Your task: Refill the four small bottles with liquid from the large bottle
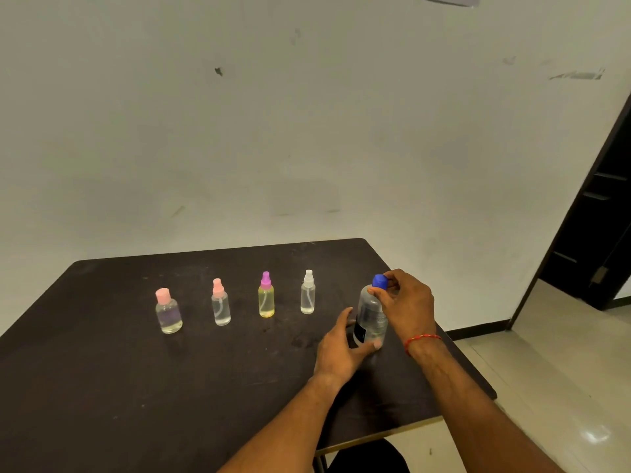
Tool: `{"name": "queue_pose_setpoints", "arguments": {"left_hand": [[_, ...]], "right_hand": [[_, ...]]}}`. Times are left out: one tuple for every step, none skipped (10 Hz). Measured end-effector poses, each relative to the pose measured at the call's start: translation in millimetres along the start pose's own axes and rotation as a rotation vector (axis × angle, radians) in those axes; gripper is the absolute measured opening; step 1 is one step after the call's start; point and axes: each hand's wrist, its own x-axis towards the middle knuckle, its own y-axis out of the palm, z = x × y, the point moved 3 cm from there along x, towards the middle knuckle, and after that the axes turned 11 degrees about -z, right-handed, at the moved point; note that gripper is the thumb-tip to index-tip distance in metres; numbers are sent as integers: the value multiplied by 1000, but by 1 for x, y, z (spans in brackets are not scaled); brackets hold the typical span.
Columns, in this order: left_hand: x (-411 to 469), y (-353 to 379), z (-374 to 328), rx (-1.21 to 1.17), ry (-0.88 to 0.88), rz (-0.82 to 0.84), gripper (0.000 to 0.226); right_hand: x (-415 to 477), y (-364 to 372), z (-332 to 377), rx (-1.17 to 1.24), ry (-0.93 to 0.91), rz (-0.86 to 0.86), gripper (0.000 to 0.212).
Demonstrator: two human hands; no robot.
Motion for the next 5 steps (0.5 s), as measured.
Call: {"name": "queue_pose_setpoints", "arguments": {"left_hand": [[-10, -8, 5, 12, -24, 14, 96], [-18, -17, 15, 18, -35, 24, 95], [-24, -29, 19, -19, -83, 34, 90], [-28, -42, 23, -76, -94, 11, 81], [-35, -55, 18, -108, -91, 1, 73]], "right_hand": [[-1, -1, 1, 2, 25, 18, 34], [-2, 1, -1, 10, 35, 46, 46], [-3, -1, 0, 4, 29, 60, 56], [-5, -1, 1, 0, -3, 41, 58], [-10, -2, 6, 0, -23, 4, 56]]}}
